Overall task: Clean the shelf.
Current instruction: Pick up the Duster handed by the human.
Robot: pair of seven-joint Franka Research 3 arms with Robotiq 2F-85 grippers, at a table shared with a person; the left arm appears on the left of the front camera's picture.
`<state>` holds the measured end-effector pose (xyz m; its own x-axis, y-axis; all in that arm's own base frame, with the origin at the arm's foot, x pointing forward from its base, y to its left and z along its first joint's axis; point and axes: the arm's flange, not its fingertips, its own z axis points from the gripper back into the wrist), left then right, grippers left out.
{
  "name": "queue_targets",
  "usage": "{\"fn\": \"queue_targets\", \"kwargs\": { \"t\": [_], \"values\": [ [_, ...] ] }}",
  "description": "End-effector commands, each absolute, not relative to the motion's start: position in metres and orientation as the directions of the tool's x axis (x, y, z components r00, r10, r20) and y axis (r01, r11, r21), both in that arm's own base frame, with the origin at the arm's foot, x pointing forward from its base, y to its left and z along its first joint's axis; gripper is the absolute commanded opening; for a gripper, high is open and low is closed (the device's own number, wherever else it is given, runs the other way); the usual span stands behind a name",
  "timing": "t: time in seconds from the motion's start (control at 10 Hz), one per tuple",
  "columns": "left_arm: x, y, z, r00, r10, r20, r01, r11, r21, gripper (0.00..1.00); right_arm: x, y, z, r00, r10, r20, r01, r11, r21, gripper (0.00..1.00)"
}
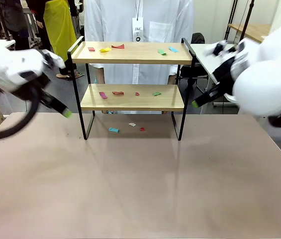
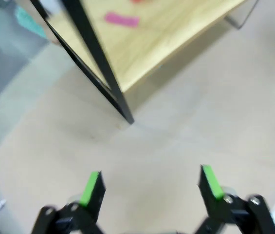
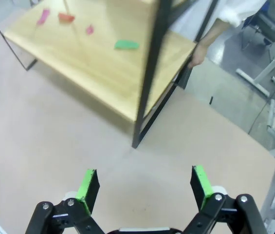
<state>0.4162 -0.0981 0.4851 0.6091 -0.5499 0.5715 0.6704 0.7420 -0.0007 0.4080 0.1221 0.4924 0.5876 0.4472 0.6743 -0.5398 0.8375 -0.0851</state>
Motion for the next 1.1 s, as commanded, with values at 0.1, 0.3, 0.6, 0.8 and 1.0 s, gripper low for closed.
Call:
{"fn": "queue_targets", "kwargs": {
  "t": [0.1,0.3,0.6,0.8,1.0],
  "values": [
    [0.447,-0.026,0.514,0.485,-0.668,0.565,0.841,0.532,-0.093,1.0,0.414,0.039,0.513,0.523,0.428,0.737,-0.595,0.802,-0.044,1.0],
    [0.461,0.029,0.511,0.351,-0.688,0.635,0.92,0.378,-0.1,1.0,0.424,-0.023,0.509,0.453,0.443,0.774,-0.692,0.722,-0.008,1.0],
    [0.47,0.074,0.491,0.203,-0.625,0.754,0.957,0.291,-0.017,1.0,0.433,-0.077,0.486,0.396,0.411,0.821,-0.733,0.68,0.013,1.0],
    [0.455,0.072,0.495,0.23,-0.652,0.722,0.948,0.319,-0.014,1.0,0.416,-0.072,0.488,0.421,0.438,0.795,-0.707,0.707,-0.015,1.0],
    [0.455,0.072,0.495,0.23,-0.652,0.722,0.948,0.319,-0.014,1.0,0.416,-0.072,0.488,0.421,0.438,0.795,-0.707,0.707,-0.015,1.0]
  ]
}}
